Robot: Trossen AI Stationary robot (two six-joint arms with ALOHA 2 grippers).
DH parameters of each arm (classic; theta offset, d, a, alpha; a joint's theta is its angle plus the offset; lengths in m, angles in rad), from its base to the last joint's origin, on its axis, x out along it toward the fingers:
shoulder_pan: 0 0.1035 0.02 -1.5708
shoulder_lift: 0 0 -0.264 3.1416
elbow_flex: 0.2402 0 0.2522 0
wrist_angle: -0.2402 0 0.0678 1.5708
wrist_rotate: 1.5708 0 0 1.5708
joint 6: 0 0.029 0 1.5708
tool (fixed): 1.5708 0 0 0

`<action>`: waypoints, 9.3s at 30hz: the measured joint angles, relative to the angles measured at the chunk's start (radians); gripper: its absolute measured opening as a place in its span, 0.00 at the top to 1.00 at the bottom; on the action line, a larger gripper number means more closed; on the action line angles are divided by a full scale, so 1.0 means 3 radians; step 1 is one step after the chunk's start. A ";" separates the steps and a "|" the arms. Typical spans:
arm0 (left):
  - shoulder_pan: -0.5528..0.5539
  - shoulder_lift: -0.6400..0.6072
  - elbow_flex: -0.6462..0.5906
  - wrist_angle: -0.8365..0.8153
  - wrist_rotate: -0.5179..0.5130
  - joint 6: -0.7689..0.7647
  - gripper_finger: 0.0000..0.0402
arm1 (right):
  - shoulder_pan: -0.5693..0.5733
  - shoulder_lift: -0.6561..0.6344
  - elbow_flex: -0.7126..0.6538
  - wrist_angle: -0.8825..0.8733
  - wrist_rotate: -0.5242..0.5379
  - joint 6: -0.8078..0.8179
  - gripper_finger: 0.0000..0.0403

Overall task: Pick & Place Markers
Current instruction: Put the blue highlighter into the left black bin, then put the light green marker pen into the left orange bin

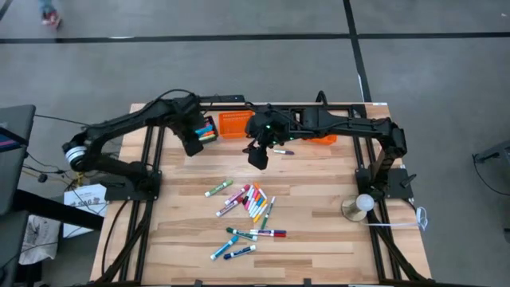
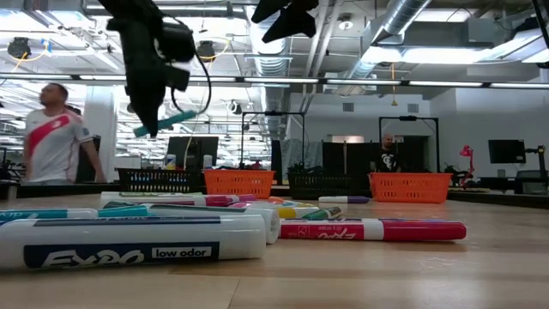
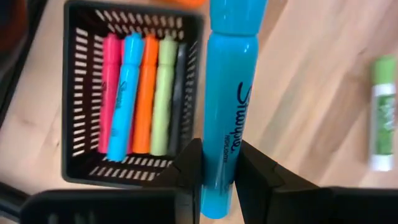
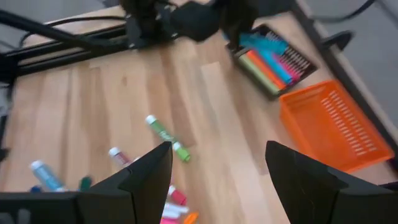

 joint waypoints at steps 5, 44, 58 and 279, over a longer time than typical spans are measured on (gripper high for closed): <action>0.0187 0.0267 0.0084 -0.0016 -0.0138 0.0261 0.84 | -0.0020 -0.0015 0.0000 0.0107 0.0078 -0.0306 0.38; 0.0568 0.1328 0.0372 -0.0026 -0.0388 0.0729 0.84 | -0.0195 -0.1617 -0.2323 0.2159 -0.0194 0.0119 0.38; 0.0568 0.1355 0.0372 -0.0013 -0.0388 0.0778 0.81 | -0.0196 -0.1617 -0.2323 0.2177 -0.0192 0.0144 0.38; 0.0040 0.1702 0.1075 0.1526 0.0374 0.1045 0.86 | -0.0177 -0.1614 -0.2322 0.2095 -0.0194 0.0119 0.38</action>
